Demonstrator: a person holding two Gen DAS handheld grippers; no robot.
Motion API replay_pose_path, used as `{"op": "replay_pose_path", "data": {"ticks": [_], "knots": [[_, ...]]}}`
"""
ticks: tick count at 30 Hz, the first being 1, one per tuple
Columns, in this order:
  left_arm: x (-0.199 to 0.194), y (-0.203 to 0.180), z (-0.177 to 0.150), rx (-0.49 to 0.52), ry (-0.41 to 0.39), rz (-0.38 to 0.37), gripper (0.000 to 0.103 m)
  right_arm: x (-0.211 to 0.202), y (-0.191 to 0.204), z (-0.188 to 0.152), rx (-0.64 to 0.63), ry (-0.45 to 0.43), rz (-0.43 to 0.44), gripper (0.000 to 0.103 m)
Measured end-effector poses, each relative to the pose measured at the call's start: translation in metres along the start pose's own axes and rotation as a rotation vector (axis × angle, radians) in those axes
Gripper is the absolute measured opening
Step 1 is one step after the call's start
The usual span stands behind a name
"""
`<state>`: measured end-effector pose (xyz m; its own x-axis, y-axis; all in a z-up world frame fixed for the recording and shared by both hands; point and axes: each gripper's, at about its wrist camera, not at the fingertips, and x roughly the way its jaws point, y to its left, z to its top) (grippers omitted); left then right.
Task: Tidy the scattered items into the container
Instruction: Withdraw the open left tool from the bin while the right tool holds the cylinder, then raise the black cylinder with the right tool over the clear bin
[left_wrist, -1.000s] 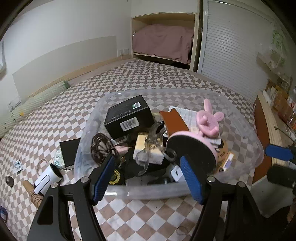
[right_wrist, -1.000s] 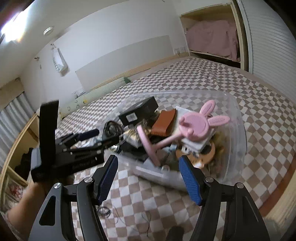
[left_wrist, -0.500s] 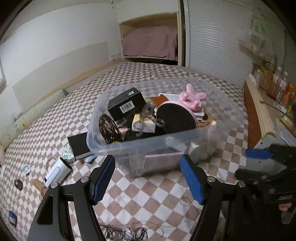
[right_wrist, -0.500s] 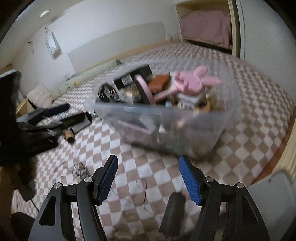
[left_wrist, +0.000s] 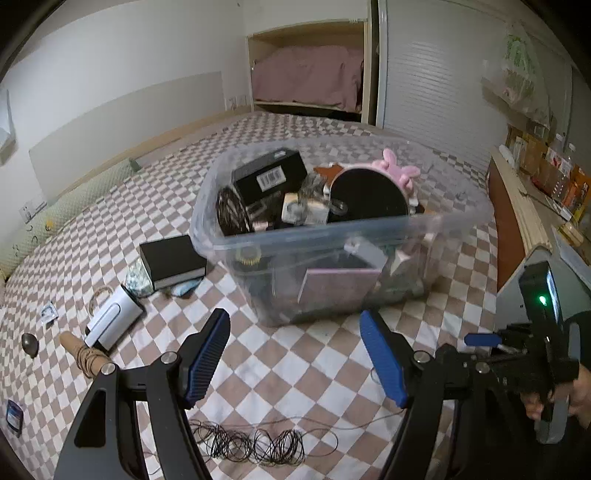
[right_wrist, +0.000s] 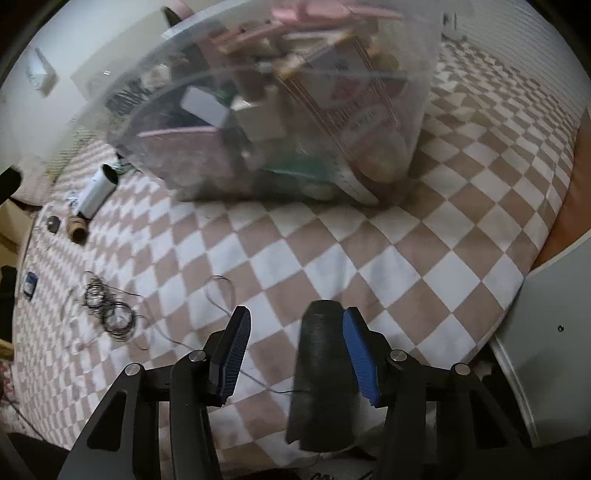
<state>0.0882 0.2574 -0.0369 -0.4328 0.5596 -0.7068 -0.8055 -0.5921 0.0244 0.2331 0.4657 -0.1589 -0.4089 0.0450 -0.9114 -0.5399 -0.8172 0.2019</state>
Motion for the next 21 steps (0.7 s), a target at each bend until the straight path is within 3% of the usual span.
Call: {"op": "replay_pose_path", "data": {"ticks": [8, 16, 21], "knots": [[0.005, -0.001, -0.009, -0.003, 0.026, -0.022, 0.073, 0.038, -0.007, -0.007, 0.022, 0.159, -0.089, 0.04], [0.005, -0.004, -0.011, 0.011, 0.03, -0.039, 0.073, 0.041, -0.001, -0.016, -0.039, 0.181, -0.107, 0.04], [0.005, -0.007, -0.013, 0.027, 0.036, -0.043, 0.073, 0.05, 0.009, -0.026, -0.132, 0.222, -0.161, 0.041]]}}
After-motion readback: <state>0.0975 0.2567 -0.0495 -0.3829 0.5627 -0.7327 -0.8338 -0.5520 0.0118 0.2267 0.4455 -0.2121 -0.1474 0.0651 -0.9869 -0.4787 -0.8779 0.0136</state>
